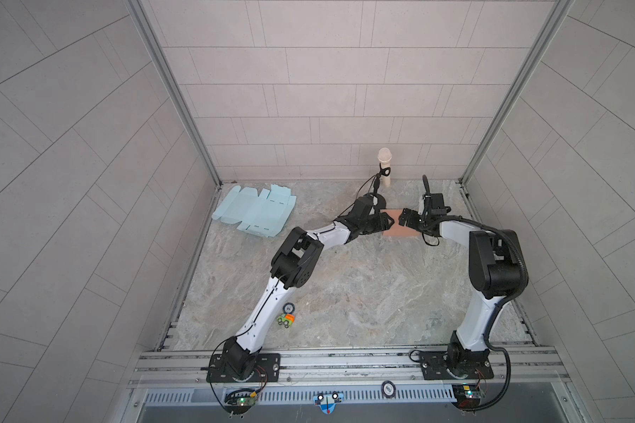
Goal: Fold the paper box
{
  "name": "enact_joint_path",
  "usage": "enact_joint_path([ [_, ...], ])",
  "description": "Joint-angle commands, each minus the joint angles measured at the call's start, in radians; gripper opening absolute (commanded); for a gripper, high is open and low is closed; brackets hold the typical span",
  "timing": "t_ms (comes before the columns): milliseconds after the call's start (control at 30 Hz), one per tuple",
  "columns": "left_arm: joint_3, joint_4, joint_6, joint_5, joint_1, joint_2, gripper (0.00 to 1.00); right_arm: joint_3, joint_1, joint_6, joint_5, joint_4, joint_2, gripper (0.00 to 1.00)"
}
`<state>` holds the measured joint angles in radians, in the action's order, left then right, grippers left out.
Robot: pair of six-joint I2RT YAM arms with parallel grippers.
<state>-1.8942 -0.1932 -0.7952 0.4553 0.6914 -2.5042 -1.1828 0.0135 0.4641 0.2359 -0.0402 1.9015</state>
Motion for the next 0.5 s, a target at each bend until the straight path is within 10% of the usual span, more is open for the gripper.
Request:
enact_joint_path([
  [0, 0.037, -0.042, 0.003, 0.076, 0.040, 0.037, 0.73, 0.016, -0.029, 0.025, 0.040, -0.006, -0.040, 1.00],
  [467, 0.269, -0.180, -0.020, 0.089, -0.025, 0.214, 0.94, -0.027, -0.029, 0.018, -0.061, -0.073, -0.115, 0.99],
])
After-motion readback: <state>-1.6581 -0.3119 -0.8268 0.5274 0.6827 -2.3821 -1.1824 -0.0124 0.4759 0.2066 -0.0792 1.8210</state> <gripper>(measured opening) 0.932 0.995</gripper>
